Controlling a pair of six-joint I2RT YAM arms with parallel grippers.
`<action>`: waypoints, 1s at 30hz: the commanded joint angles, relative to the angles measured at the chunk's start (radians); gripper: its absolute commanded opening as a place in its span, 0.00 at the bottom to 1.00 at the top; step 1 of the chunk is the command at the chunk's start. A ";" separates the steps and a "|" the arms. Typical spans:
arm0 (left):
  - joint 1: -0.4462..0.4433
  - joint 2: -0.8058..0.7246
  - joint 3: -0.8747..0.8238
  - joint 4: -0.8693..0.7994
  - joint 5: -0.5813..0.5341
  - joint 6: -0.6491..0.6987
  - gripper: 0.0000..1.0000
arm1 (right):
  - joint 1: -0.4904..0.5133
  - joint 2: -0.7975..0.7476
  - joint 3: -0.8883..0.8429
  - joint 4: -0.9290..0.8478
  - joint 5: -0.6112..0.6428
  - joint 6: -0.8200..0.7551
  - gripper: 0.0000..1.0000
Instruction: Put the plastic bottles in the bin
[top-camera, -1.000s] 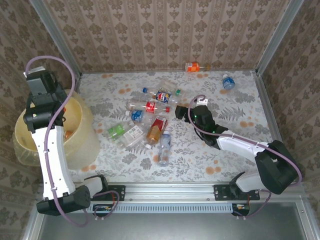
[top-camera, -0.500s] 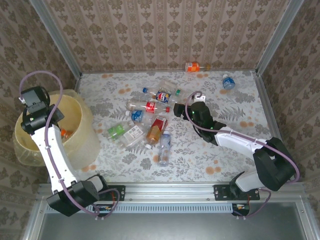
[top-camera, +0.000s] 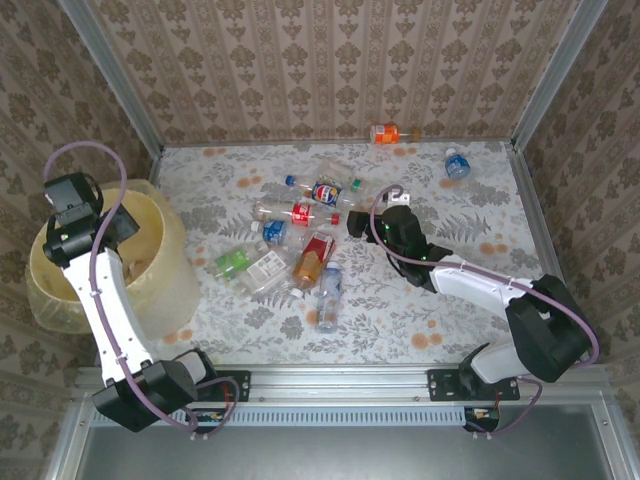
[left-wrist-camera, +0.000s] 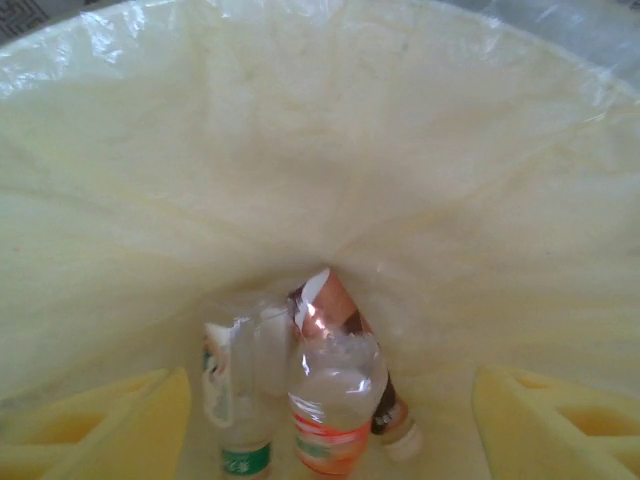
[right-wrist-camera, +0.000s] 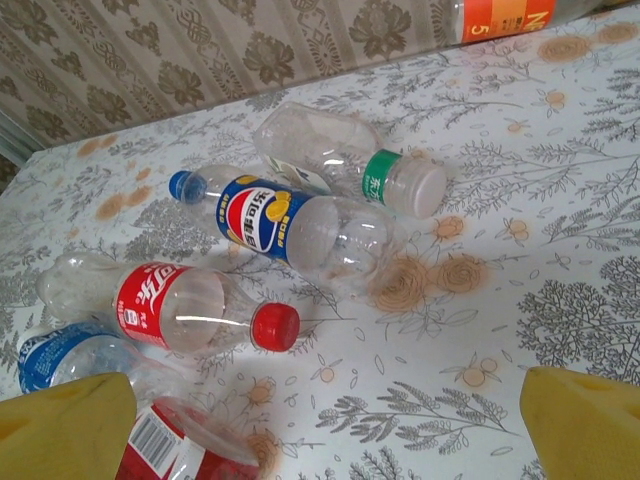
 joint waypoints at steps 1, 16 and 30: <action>-0.017 -0.017 0.012 0.004 0.027 0.007 0.80 | -0.007 -0.059 -0.020 0.016 -0.004 0.021 1.00; -0.214 -0.214 0.008 0.231 0.182 0.012 1.00 | -0.026 -0.082 -0.064 0.013 0.014 0.081 1.00; -0.745 -0.032 0.099 0.282 -0.012 0.045 1.00 | -0.048 -0.120 -0.111 0.015 0.022 0.109 1.00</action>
